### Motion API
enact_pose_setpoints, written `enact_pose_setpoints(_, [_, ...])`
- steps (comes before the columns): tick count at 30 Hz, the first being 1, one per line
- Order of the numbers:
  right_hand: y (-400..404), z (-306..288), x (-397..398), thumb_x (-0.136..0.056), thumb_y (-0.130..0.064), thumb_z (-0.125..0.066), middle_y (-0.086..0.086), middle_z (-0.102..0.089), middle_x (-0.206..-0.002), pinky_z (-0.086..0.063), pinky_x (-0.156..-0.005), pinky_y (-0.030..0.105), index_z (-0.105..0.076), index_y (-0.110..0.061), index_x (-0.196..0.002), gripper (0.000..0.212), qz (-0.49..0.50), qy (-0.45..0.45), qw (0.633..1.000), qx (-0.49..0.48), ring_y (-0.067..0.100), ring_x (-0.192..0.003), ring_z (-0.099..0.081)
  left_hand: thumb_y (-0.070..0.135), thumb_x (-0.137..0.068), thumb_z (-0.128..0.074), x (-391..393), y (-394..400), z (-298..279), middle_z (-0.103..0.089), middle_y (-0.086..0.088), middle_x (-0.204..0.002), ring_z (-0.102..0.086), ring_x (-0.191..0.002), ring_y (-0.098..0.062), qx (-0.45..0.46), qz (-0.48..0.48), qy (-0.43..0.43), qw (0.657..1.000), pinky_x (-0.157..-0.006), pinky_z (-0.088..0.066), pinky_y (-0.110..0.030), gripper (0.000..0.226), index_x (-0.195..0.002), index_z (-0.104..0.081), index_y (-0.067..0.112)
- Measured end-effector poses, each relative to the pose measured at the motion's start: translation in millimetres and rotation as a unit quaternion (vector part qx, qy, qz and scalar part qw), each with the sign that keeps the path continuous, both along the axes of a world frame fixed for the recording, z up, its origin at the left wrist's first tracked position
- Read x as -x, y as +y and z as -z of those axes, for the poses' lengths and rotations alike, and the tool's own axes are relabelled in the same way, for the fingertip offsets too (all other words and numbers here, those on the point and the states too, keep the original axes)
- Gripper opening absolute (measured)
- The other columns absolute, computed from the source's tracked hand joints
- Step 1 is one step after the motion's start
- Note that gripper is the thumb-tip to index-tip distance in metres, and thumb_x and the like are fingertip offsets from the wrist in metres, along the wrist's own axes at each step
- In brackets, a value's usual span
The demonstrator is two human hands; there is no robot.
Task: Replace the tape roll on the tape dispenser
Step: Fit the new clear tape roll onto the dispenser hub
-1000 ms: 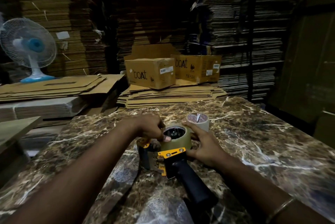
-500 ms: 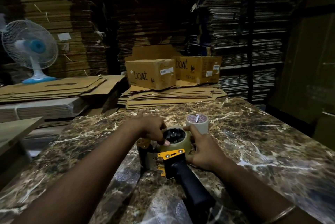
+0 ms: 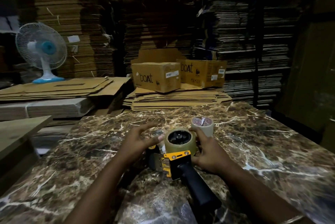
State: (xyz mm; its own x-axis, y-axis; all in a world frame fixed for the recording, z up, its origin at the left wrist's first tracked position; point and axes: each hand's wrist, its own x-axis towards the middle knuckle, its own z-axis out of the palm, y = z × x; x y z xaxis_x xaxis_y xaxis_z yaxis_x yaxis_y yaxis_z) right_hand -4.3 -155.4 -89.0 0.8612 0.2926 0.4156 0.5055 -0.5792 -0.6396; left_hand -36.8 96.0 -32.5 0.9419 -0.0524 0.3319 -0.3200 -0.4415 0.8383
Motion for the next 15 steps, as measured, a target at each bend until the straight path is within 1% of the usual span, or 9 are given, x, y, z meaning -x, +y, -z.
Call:
enact_pose_setpoints(2, [0, 1, -1, -0.067, -0.057, -0.078, -0.015, -0.067, -0.121, -0.057, -0.088, 0.047, -0.034, -0.051, -0.133, 0.080, -0.007, 0.011, 1.000, -0.007, 0.009, -0.109, -0.066, 0.030, -0.061, -0.091, 10, 11, 9, -0.059, 0.005, -0.135, -0.063, -0.109, 0.006, 0.085, 0.031, 0.020, 0.996, -0.080, -0.050, -0.012, 0.071, -0.127, -0.064, 0.024])
enact_pose_setpoints(3, [1, 2, 0, -0.069, -0.057, -0.076, -0.015, -0.066, -0.123, -0.057, -0.089, 0.048, -0.034, -0.051, -0.134, 0.078, -0.010, 0.017, 1.000, -0.014, 0.010, -0.110, -0.066, 0.020, -0.060, -0.091, 14, 16, 13, -0.060, 0.005, -0.135, -0.063, -0.107, 0.008, 0.097, 0.052, 0.029, 0.993, -0.076, -0.051, -0.009, 0.072, -0.127, -0.064, 0.024])
enact_pose_setpoints(4, [1, 2, 0, -0.072, -0.058, -0.074, -0.014, -0.065, -0.126, -0.056, -0.091, 0.049, -0.033, -0.050, -0.136, 0.077, -0.012, 0.024, 0.999, -0.027, 0.011, -0.112, -0.065, 0.014, -0.061, -0.090, 15, 20, 17, -0.059, 0.007, -0.136, -0.061, -0.113, 0.005, 0.083, 0.061, 0.033, 0.994, -0.081, -0.053, -0.012, 0.073, -0.128, -0.064, 0.029])
enact_pose_setpoints(5, [2, 1, 1, -0.074, -0.060, -0.072, -0.012, -0.063, -0.130, -0.054, -0.094, 0.050, -0.031, -0.049, -0.140, 0.079, -0.016, 0.031, 0.998, -0.043, 0.012, -0.115, -0.063, 0.010, -0.061, -0.090, 15, 24, 19, -0.059, 0.010, -0.137, -0.058, -0.120, -0.001, 0.056, 0.056, 0.037, 0.996, -0.089, -0.055, -0.022, 0.076, -0.128, -0.064, 0.035])
enact_pose_setpoints(7, [4, -1, 3, -0.078, -0.062, -0.068, -0.008, -0.056, -0.142, -0.050, -0.101, 0.051, -0.020, -0.047, -0.149, 0.087, -0.022, 0.041, 0.996, -0.070, 0.015, -0.124, -0.058, 0.015, -0.058, -0.093, 13, 29, 22, -0.058, 0.015, -0.138, -0.054, -0.127, -0.008, 0.021, 0.048, 0.037, 0.998, -0.101, -0.052, -0.042, 0.083, -0.129, -0.060, 0.043])
enact_pose_setpoints(9, [7, -5, 7, -0.080, -0.065, -0.061, -0.004, -0.049, -0.149, -0.047, -0.104, 0.053, -0.019, -0.047, -0.151, 0.085, -0.007, 0.018, 0.997, -0.070, 0.017, -0.130, -0.052, 0.025, -0.052, -0.095, 11, 29, 22, -0.053, 0.014, -0.143, -0.052, -0.130, -0.011, 0.010, 0.036, 0.034, 0.999, -0.104, -0.049, -0.046, 0.092, -0.132, -0.056, 0.048])
enact_pose_setpoints(10, [8, -8, 10, -0.081, -0.065, -0.057, -0.005, -0.048, -0.149, -0.046, -0.104, 0.054, -0.024, -0.045, -0.150, 0.079, 0.011, -0.010, 0.998, -0.063, 0.017, -0.131, -0.050, 0.028, -0.049, -0.096, 9, 31, 23, -0.050, 0.013, -0.145, -0.051, -0.131, -0.011, 0.008, 0.028, 0.026, 0.999, -0.104, -0.048, -0.044, 0.096, -0.132, -0.054, 0.050])
enact_pose_setpoints(12, [11, -14, 17, -0.083, -0.060, -0.052, -0.008, -0.053, -0.140, -0.045, -0.101, 0.054, -0.040, -0.040, -0.141, 0.063, 0.044, -0.088, 0.994, -0.053, 0.016, -0.127, -0.050, 0.030, -0.045, -0.097, 5, 33, 24, -0.050, 0.011, -0.144, -0.050, -0.130, -0.010, 0.001, 0.021, 0.010, 1.000, -0.102, -0.048, -0.041, 0.100, -0.132, -0.053, 0.052])
enact_pose_setpoints(15, [23, -23, 28, -0.084, -0.050, -0.054, -0.009, -0.062, -0.114, -0.044, -0.092, 0.054, -0.059, -0.029, -0.120, 0.042, 0.047, -0.196, 0.979, -0.032, 0.017, -0.107, -0.058, 0.019, -0.047, -0.097, 3, 35, 25, -0.059, 0.008, -0.135, -0.054, -0.125, -0.009, 0.019, 0.021, 0.024, 0.999, -0.094, -0.054, -0.036, 0.097, -0.131, -0.057, 0.045])
